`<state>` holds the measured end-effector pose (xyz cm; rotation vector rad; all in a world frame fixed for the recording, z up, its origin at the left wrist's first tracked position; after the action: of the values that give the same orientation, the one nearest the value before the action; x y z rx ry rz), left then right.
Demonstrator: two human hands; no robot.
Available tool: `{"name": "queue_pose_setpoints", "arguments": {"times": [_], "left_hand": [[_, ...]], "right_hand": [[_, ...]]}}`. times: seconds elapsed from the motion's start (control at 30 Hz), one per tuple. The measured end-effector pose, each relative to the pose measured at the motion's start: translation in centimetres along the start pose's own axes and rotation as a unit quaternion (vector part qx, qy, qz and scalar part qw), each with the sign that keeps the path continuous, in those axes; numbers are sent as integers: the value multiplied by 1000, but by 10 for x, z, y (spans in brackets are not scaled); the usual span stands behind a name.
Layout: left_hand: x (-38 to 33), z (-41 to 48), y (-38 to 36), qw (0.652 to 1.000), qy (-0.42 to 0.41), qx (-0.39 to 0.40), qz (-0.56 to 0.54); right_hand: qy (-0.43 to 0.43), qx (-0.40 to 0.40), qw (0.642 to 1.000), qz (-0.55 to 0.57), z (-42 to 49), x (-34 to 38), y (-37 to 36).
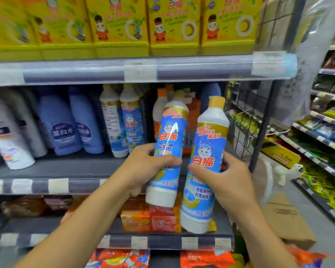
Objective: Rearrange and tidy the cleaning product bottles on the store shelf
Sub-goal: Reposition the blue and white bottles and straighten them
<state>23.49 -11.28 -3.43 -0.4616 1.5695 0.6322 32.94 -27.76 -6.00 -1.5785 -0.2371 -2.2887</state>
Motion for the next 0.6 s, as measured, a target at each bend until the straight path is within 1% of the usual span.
{"name": "queue_pose_setpoints", "arguments": {"times": [0.13, 0.27, 0.37, 0.47, 0.6], "left_hand": [[13, -11, 48, 1000, -5, -28, 2], [24, -13, 94, 997, -16, -79, -7], [29, -8, 124, 994, -22, -106, -3], [35, 3, 145, 990, -40, -131, 15], [43, 17, 154, 985, -69, -153, 26]], "right_hand": [[-29, -11, 1000, 6, -10, 0, -41], [-37, 13, 999, 31, -17, 3, -80], [-40, 23, 999, 22, -14, 4, -105], [-49, 37, 998, 17, -7, 3, -127], [-46, 50, 997, 21, 1, 3, -147]]}}
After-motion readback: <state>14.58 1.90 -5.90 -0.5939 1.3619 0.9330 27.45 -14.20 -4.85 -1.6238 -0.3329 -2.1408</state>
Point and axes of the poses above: each hand's wrist, its own z-axis towards the middle knuckle, its own y-axis out of the back of the hand, x = y × z, the point moved 2 cm from there along z, towards the middle knuckle, and after that the axes turned 8 degrees about -x, right-handed, at the moved point
